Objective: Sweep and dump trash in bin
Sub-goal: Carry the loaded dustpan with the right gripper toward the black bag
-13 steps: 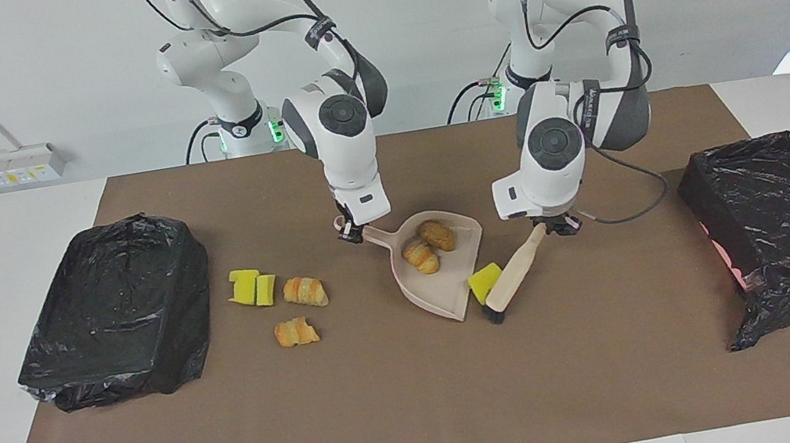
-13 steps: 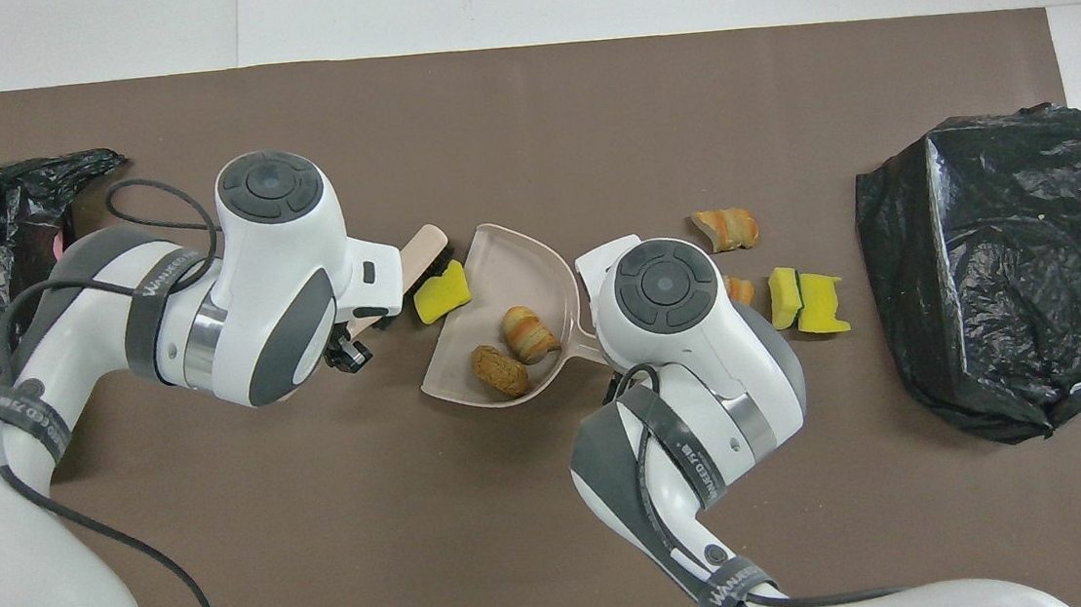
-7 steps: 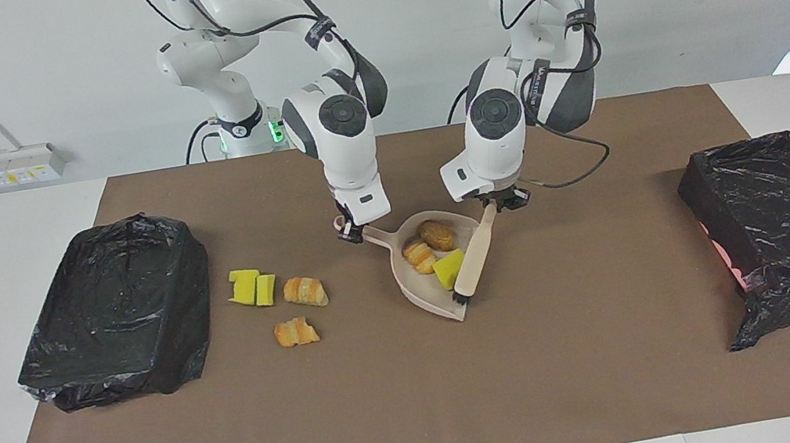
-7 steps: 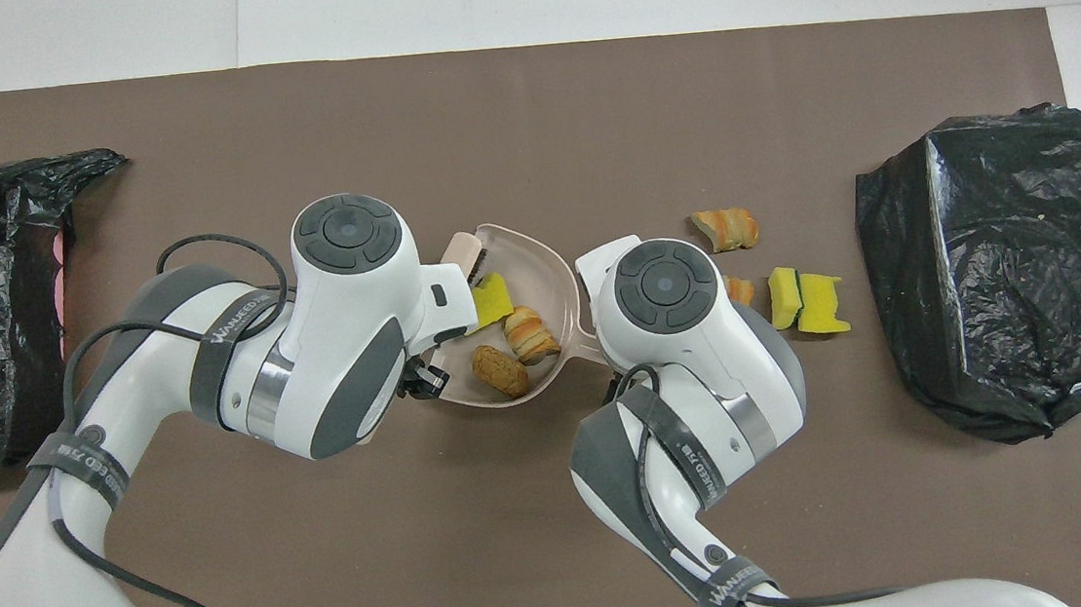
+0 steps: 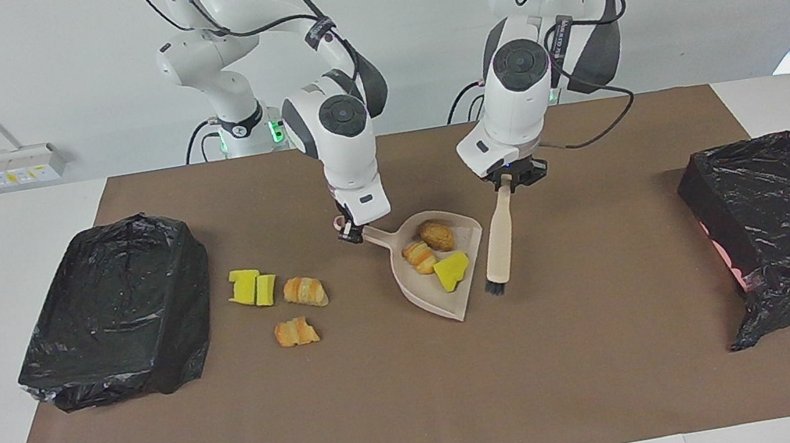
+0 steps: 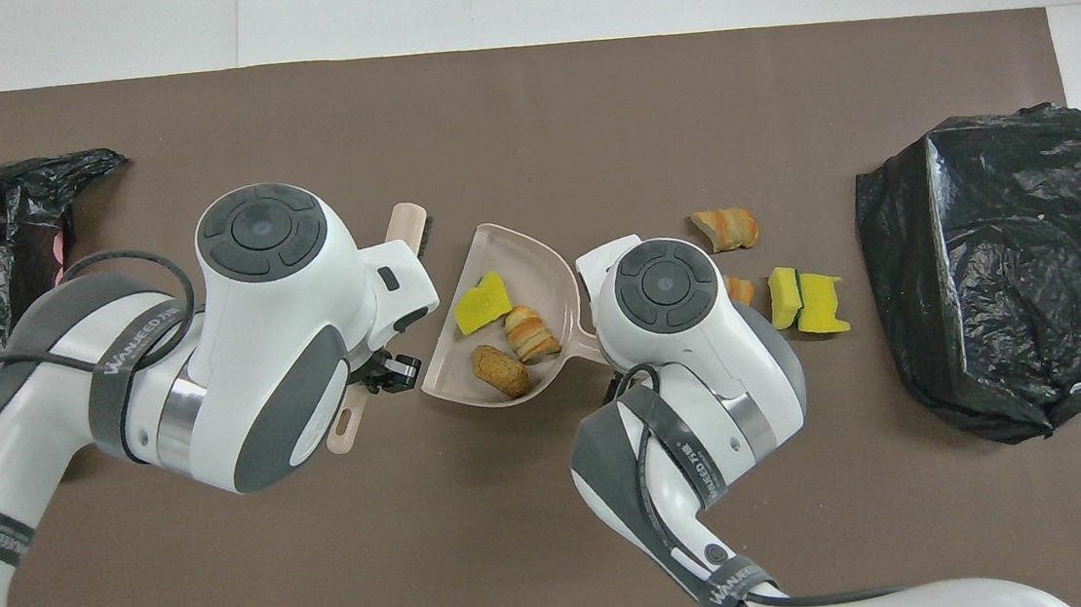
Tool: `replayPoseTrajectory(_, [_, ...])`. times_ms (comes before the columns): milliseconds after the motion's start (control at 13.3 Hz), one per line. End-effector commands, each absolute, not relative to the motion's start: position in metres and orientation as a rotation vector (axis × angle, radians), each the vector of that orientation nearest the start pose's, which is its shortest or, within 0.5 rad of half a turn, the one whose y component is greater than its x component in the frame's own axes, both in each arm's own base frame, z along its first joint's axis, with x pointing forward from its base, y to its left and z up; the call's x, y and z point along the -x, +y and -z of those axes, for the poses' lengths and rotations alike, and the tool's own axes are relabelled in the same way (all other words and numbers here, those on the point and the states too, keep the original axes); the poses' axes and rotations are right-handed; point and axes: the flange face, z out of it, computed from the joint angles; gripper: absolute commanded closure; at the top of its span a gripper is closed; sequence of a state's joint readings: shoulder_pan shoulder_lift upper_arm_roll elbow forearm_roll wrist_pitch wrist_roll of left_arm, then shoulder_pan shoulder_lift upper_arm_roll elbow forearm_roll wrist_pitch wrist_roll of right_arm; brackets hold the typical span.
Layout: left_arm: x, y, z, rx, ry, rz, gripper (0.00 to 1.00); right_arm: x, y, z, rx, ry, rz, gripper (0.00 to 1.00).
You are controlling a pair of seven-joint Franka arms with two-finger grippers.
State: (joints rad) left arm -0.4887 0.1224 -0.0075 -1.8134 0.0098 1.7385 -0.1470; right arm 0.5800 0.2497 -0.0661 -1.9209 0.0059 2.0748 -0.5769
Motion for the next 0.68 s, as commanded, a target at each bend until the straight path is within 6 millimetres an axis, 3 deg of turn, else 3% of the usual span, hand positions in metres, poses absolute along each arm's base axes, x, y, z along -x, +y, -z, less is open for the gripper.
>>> replayPoseTrajectory(0, [-0.468,-0.251,-0.475,3.049,0.346,-0.259,1.00,-0.528,0.281,-0.372,2.745,-1.553,-0.082,1.00])
replayPoseTrajectory(226, [-0.426,-0.245,-0.466,3.038,0.071,-0.265,1.00,-0.538,0.254,-0.411,2.772,-1.484,0.019,1.00])
replayPoseTrajectory(377, [-0.397,-0.260,-0.460,3.043,0.085,-0.244,1.00,-0.551,0.215,-0.439,2.803,-1.430,0.086,1.00])
replayPoseTrajectory(603, [-0.360,-0.280,-0.454,3.148,-0.045,-0.356,1.00,-0.566,0.162,-0.479,2.830,-1.393,0.168,1.00])
